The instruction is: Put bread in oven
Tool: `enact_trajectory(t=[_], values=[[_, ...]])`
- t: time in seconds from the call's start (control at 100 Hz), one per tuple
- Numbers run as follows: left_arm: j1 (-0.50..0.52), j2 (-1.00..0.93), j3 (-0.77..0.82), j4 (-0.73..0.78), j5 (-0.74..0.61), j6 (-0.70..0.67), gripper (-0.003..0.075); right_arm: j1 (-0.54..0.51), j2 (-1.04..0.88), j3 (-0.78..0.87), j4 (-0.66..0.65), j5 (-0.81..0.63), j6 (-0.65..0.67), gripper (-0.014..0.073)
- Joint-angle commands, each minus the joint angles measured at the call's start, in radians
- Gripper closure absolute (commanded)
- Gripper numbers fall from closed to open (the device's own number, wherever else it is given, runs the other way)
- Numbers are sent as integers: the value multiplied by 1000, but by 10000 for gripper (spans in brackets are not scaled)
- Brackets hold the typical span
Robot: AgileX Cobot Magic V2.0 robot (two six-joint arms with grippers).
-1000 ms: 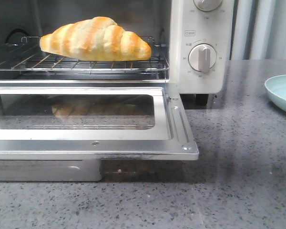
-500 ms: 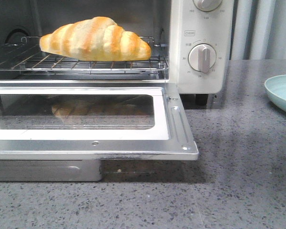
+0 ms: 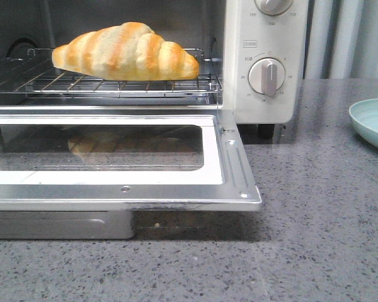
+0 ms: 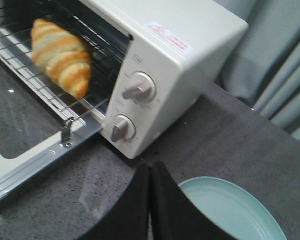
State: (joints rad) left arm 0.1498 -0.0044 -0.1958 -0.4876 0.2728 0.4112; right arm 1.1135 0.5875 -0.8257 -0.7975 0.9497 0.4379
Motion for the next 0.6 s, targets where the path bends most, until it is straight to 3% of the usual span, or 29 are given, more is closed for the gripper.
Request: enact_trajectory(t=[0.0, 0.2, 0.59], values=[[3, -28, -28, -20, -71, 2, 741, 0, -82, 56, -126, -36, 99, 641], [3, -28, -28, -20, -65, 2, 741, 0, -225, 193, -199, 14, 159, 641], [3, -28, -28, -29, -44, 2, 741, 0, -359, 361, -342, 140, 422, 641]])
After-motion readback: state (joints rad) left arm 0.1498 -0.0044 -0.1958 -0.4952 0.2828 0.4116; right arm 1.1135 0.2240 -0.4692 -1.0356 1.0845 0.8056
